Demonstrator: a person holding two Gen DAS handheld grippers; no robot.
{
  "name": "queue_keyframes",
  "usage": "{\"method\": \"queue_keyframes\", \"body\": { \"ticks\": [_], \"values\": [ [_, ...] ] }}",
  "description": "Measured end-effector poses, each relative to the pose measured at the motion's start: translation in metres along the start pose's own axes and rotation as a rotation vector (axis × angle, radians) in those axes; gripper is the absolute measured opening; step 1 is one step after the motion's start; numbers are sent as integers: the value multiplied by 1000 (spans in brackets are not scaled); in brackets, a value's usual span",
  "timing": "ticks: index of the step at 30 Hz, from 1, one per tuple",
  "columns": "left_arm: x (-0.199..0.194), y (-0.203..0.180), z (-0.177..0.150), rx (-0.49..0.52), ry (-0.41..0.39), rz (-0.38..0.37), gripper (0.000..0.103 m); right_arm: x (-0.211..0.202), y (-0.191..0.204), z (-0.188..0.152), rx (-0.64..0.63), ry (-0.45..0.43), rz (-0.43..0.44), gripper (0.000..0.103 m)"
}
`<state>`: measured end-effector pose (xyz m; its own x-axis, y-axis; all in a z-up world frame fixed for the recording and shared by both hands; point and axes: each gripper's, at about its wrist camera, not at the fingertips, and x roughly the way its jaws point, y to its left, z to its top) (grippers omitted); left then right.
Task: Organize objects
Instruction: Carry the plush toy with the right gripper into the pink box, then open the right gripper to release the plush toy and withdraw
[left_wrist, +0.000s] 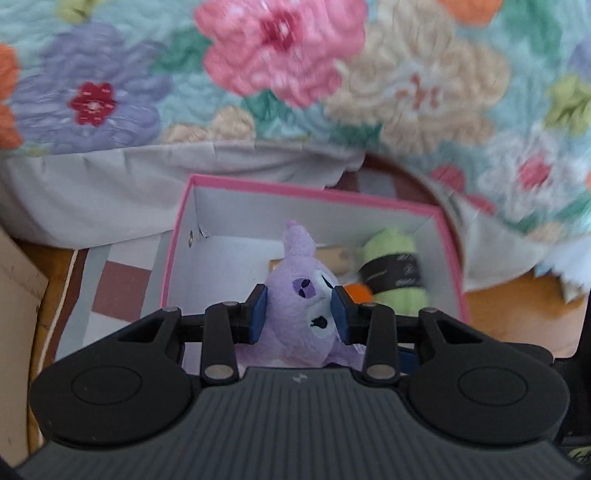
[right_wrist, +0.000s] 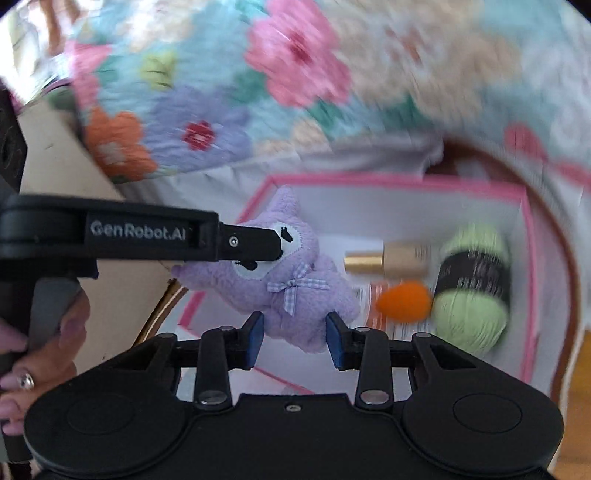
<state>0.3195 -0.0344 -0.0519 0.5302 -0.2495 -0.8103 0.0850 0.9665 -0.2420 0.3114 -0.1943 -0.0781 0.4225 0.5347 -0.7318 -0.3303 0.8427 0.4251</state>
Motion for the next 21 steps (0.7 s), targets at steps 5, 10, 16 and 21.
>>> {"method": "queue_keyframes", "body": {
  "ticks": [5,10,16,21],
  "values": [
    [35,-5,11,145,123,61,36,29,-14,-5,151,66,41,41],
    [61,2,8,155,178,73,35,62,-31,-5,317,154,58,41],
    [77,2,18,157,174,140,35,76,-23,-3,283,155,62,42],
    [79,-5,15,198,159,181,40,87,-27,-5,335,194,86,43]
  ]
}}
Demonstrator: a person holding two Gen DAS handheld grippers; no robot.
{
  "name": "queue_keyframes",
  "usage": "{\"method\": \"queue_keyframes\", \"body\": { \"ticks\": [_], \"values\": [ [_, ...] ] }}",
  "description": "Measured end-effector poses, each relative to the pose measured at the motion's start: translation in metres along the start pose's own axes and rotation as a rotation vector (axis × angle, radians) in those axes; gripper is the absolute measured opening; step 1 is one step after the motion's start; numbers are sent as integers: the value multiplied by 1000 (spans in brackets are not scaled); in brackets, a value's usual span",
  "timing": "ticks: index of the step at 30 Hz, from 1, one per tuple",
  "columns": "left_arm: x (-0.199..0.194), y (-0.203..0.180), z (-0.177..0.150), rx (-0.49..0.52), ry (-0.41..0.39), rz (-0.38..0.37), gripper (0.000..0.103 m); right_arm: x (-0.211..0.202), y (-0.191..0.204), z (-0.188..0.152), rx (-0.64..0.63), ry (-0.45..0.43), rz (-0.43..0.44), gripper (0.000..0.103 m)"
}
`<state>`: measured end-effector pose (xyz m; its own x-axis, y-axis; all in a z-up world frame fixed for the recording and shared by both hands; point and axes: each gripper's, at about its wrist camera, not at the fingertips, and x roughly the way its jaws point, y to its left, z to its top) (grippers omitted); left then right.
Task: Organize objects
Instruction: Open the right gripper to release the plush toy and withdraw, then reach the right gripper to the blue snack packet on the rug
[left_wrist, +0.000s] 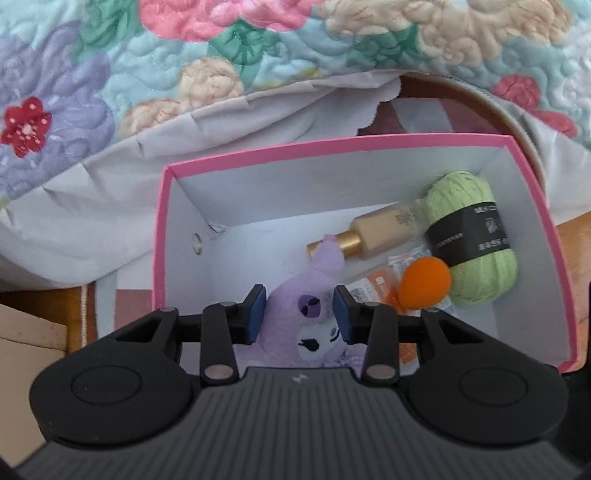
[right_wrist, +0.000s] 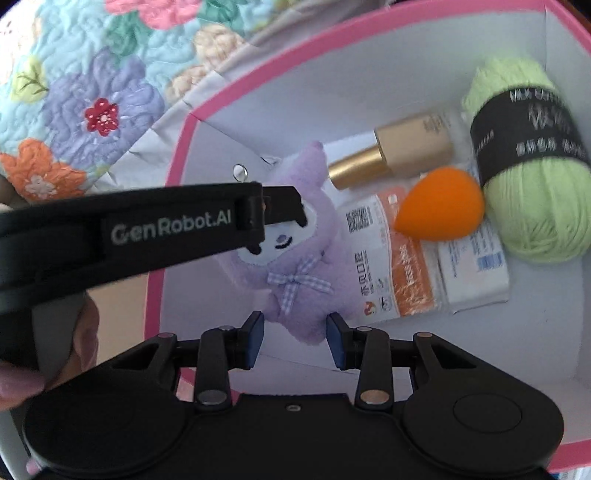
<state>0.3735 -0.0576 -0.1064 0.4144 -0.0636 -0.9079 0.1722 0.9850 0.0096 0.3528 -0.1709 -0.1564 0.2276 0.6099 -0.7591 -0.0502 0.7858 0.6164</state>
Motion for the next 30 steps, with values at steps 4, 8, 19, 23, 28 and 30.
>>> {"method": "queue_keyframes", "body": {
  "ticks": [4,8,19,23,28,30],
  "values": [
    [-13,3,-4,-22,-44,5,40,-7,2,-6,-16,3,38,56],
    [-37,11,-10,-43,-77,-28,40,-38,13,-16,-115,-72,7,63],
    [-123,16,-44,-96,-94,-77,40,-138,66,-48,-463,-237,-191,63],
    [-167,13,-55,-100,-122,-84,41,-171,87,-63,-542,-289,-202,63],
    [-225,8,-72,-126,-163,-72,44,-206,106,-88,-601,-320,-199,63],
    [-243,5,-81,-121,-163,-73,45,-219,113,-99,-627,-319,-199,63]
  ]
}}
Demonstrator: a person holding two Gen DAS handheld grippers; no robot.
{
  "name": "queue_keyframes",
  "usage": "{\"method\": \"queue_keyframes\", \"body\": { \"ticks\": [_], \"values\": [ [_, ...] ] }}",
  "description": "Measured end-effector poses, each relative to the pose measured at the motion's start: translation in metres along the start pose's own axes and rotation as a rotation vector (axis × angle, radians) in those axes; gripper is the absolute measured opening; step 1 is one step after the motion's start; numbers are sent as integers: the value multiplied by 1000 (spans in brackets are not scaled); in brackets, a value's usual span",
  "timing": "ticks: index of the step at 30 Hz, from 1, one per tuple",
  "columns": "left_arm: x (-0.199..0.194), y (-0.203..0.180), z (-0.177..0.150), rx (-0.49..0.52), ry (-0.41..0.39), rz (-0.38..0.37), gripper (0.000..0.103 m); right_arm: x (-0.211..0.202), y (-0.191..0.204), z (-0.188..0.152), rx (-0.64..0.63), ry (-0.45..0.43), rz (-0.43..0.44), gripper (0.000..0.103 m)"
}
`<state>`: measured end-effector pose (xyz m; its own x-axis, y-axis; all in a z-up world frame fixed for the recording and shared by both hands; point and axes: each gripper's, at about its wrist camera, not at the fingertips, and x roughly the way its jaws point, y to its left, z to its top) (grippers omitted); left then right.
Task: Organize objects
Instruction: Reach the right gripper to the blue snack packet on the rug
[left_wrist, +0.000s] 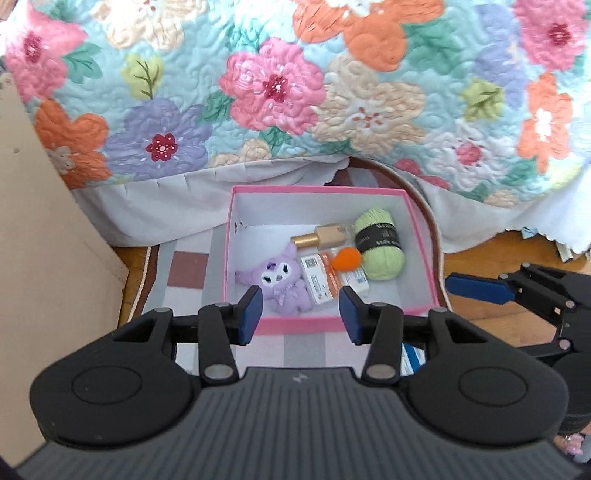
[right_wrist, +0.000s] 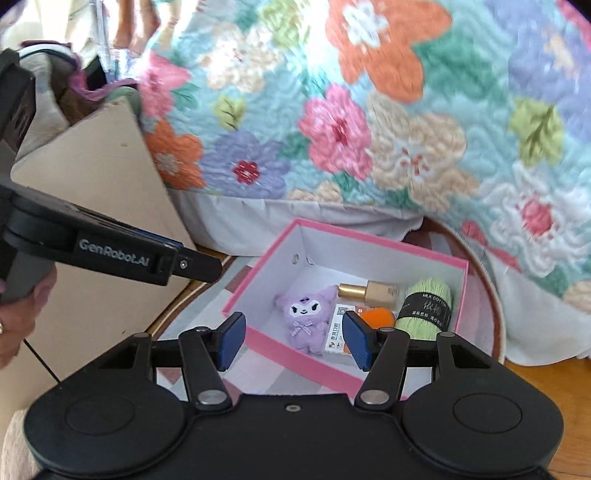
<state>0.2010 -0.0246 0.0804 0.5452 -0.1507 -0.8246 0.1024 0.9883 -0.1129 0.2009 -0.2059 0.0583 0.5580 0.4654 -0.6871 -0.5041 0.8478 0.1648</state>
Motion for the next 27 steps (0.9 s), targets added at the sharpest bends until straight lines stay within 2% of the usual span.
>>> {"method": "queue_keyframes", "body": {
  "ticks": [6,13,22,27],
  "values": [
    [-42,-12,-18,34,-15,0,51,-45,21,-14,-80,3,6,67],
    [-71,-25,-55,76,-18,-15,59,-85,36,-49,-154,7,1,78],
    [-60,-36,-115,101,63,-69,67,-97,36,-98,-192,36,-24,90],
    [-35,-35,-137,56,91,-99,80,-83,25,-124,-190,51,-30,92]
  ]
}}
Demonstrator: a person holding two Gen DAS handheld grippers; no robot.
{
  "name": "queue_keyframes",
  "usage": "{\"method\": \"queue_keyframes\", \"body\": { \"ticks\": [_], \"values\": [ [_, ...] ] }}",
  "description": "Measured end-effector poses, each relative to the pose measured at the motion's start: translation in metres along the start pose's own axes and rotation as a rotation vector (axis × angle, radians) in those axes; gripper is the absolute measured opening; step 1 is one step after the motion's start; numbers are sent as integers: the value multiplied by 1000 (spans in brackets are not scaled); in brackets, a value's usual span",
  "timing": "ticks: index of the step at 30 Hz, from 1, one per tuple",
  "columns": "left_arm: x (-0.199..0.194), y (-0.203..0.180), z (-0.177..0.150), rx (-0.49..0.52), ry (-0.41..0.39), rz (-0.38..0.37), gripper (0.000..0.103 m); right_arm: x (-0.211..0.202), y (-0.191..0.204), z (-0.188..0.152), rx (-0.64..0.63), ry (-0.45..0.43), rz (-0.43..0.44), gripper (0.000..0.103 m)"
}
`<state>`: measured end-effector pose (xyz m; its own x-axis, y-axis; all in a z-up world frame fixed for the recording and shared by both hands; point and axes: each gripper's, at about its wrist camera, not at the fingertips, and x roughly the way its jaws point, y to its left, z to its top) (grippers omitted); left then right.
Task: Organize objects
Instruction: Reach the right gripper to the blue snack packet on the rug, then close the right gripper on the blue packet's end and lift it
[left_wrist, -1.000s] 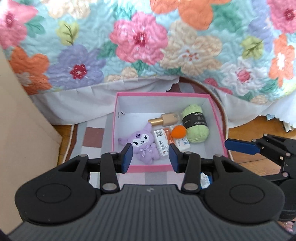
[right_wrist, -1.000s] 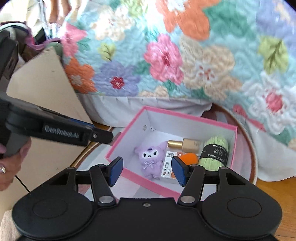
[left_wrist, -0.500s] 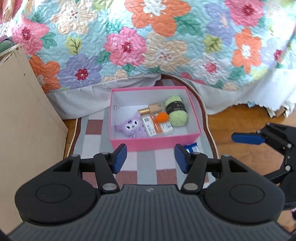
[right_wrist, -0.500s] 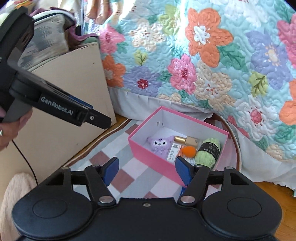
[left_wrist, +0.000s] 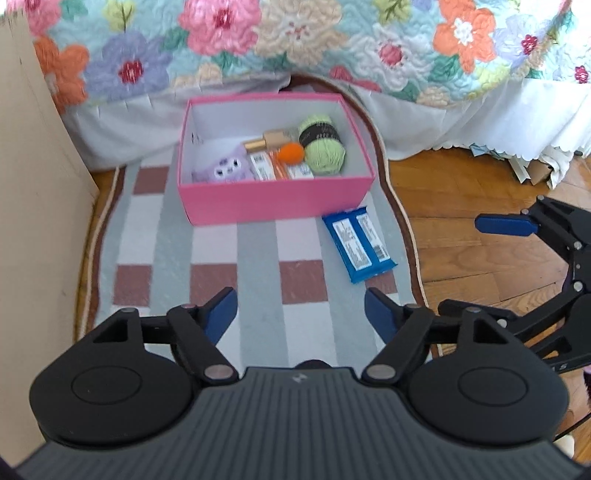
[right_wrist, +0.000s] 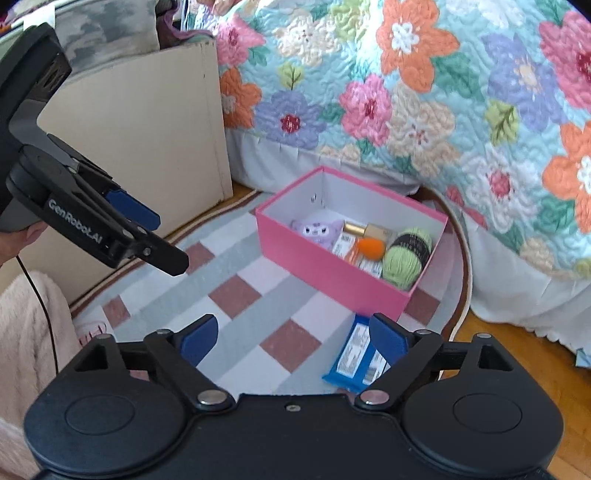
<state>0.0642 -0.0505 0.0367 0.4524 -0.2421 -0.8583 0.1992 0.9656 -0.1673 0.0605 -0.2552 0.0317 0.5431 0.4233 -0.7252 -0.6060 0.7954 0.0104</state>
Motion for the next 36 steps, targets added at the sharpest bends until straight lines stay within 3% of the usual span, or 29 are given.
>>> {"method": "queue_keyframes", "body": {
  "ticks": [2,7,13,17,28,33,35,36],
  "values": [
    [16,2,-5,-10,17,-9,85,12,-3,-13,1,-13,-6,92],
    [59,4,-13,-16,38,-7,87,53,-10,-43,11,-16,-59,92],
    [99,11,-9,-27,-21,41,87,100,-24,-64,40,-19,-86,92],
    [126,9,-3,-42,-49,0,87,126,-33,-72,35,-7,-110,92],
    [210,-25,3,-104,-5,-130,83,183,-55,-90,78,42,-188,92],
    [236,-34,3,-128,-11,-184,73,194,-64,-97,166,44,-189,92],
    [243,-33,2,-143,-12,-199,63,195,-68,-99,215,43,-173,87],
    [247,-32,1,-155,-10,-202,59,195,-69,-100,240,43,-145,80]
  ]
}}
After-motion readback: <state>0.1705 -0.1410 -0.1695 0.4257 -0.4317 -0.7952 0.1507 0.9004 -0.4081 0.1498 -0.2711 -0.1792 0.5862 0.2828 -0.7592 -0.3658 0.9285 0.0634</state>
